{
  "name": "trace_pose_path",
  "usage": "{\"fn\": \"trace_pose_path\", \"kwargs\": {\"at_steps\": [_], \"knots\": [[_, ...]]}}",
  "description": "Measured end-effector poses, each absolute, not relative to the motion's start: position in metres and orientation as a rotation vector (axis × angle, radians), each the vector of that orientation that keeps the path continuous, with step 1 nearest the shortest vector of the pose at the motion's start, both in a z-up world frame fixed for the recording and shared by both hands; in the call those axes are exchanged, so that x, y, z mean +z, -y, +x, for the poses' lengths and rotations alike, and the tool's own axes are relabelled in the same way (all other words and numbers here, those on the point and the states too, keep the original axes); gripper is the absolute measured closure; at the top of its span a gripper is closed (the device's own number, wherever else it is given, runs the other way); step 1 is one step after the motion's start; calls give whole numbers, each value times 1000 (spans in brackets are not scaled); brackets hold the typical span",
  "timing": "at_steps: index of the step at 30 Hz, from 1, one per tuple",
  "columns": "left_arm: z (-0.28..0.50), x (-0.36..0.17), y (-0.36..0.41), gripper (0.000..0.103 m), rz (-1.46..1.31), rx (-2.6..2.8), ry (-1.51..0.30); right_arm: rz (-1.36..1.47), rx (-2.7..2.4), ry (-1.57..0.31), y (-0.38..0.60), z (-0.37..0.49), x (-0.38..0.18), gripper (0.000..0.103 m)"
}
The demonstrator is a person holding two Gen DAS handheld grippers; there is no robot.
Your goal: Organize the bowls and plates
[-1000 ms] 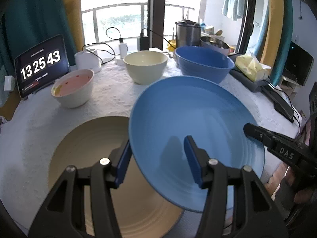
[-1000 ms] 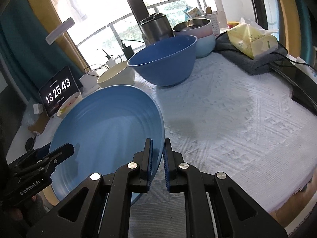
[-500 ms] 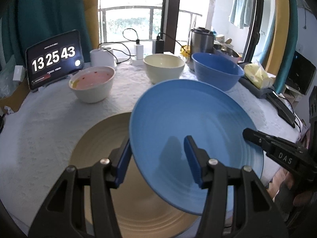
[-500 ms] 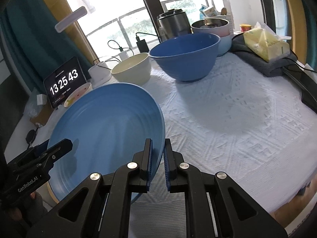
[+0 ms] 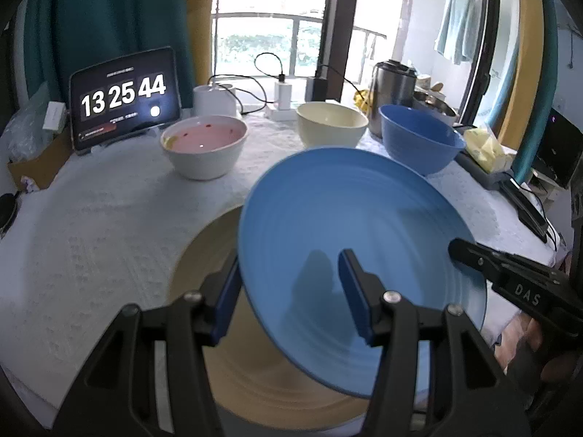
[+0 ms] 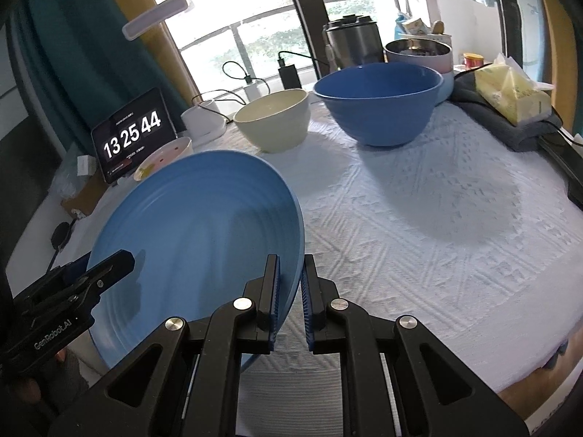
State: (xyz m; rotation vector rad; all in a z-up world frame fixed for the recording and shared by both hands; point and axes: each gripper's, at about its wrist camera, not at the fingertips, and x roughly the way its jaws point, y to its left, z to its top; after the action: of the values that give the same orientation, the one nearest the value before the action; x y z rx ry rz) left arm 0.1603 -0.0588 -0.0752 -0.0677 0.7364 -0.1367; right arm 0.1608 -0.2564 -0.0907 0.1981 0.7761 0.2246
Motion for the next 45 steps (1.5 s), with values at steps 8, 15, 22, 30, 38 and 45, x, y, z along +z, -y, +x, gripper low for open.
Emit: {"fn": "trace_pose_path", "kwargs": {"at_steps": [8,15,22,30,38,45], "knots": [[158,-78,47,49,-79,-114,-735,179,245,-787,242,163,-92,90],[155,-83,36,49,-87,-93,-745,168,263,-798,233,164,-94,90],[156,-93,30,49,-63,-63,-774,160,282,-816,222,167,-100,89],[156,-103,27,48,-53,-56,-810,155,291,-836,216,171,-105,89],[153,-101,25,48,-51,-73,-808,160,294,-841,216,171,-107,89],[150,-99,24,48,-51,-75,-806,162,297,-843,217,170,-106,89]]}}
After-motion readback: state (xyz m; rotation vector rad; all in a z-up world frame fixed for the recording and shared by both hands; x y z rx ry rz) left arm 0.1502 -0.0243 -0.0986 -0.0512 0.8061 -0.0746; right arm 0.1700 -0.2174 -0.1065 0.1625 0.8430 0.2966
